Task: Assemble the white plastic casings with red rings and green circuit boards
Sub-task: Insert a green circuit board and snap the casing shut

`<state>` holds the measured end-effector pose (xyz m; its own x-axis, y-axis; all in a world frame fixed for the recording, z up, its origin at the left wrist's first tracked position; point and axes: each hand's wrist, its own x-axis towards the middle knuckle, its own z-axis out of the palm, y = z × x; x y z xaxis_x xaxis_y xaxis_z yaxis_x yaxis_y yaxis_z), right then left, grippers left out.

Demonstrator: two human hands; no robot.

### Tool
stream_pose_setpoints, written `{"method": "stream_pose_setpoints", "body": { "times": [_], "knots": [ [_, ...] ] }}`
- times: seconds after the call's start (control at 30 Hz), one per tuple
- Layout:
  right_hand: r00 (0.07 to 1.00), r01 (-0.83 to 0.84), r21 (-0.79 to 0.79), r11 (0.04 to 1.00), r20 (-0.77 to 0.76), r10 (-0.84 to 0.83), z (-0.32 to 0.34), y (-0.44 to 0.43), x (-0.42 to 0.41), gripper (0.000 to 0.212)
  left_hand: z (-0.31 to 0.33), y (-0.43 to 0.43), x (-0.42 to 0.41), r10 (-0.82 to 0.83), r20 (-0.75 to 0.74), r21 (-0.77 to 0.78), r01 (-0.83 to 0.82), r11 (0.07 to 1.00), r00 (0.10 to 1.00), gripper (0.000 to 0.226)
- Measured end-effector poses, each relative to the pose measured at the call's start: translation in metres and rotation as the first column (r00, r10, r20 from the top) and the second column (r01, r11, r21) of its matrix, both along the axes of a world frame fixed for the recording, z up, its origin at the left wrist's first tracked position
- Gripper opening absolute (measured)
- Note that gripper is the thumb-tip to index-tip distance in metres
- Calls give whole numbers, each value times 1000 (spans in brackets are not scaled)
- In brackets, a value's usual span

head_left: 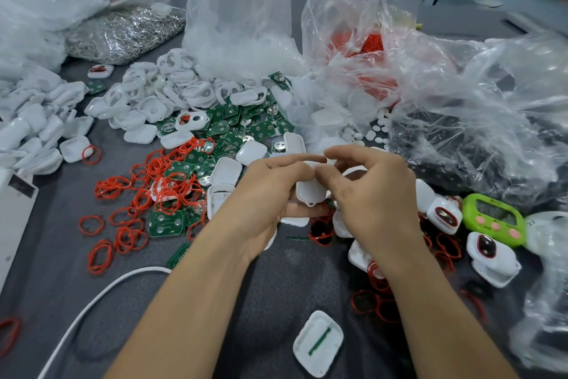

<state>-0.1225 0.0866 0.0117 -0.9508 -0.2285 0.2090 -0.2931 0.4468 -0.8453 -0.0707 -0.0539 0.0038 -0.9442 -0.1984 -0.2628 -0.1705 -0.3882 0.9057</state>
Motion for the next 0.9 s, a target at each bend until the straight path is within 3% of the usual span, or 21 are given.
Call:
{"method": "stream_pose_setpoints", "body": {
  "times": [0.1, 0.27, 0.37, 0.47, 0.6, 0.9],
  "knots": [
    [997, 2, -27, 1000, 79, 1, -2, -1, -1, 6, 2, -1, 0, -3, -9, 4, 3, 1000, 1000, 32],
    [912, -19, -374, 927, 374, 169, 2, -1, -3, 11, 4, -2, 1, -26, -30, 22, 27, 999, 999, 33],
    [860, -32, -454, 890, 442, 256, 5, 1, -4, 19, 5, -3, 2, -57, -53, 16, 58, 998, 997, 34],
    [869, -34, -459, 888, 425, 253, 7, 4, -5, 28, 5, -3, 4, -104, -74, -16, 103, 995, 992, 35],
    [907, -19, -446, 895, 369, 203, 7, 5, -4, 16, 6, -5, 5, -130, -113, -5, 130, 991, 985, 33],
    [986, -1, -276, 961, 160, 46, 3, 4, 0, 15, 5, -3, 3, -93, -135, 26, 97, 995, 986, 28]
  ]
}}
